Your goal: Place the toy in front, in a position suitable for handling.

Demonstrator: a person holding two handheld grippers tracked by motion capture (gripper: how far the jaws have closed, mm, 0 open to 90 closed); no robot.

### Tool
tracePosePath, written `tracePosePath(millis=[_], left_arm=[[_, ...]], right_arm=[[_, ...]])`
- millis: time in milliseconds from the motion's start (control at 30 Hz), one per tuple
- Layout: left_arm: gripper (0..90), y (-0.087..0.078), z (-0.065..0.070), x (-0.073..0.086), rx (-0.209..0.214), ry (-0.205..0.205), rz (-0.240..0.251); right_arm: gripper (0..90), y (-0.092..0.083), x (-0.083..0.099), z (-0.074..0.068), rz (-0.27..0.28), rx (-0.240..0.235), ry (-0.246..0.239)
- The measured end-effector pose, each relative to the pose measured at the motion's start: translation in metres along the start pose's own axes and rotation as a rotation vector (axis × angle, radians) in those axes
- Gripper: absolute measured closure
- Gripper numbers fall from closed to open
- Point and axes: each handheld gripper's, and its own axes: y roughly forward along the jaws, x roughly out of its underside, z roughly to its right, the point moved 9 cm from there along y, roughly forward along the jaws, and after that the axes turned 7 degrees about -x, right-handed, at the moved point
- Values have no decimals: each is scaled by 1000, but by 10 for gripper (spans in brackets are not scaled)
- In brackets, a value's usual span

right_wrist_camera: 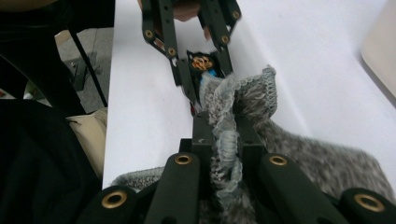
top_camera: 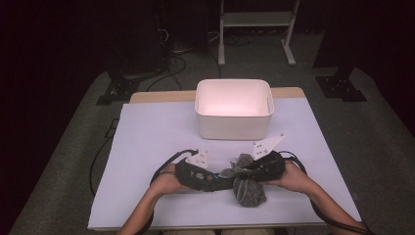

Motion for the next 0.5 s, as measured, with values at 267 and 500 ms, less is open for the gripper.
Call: tracePosePath(millis=[267,500], left_arm=[[614,1,1,1,-21,0,19],[497,5,0,12,-32,-45,34]], right_arm=[[815,6,3,8,-52,9,14],[815,3,10,6,-36,-5,29]])
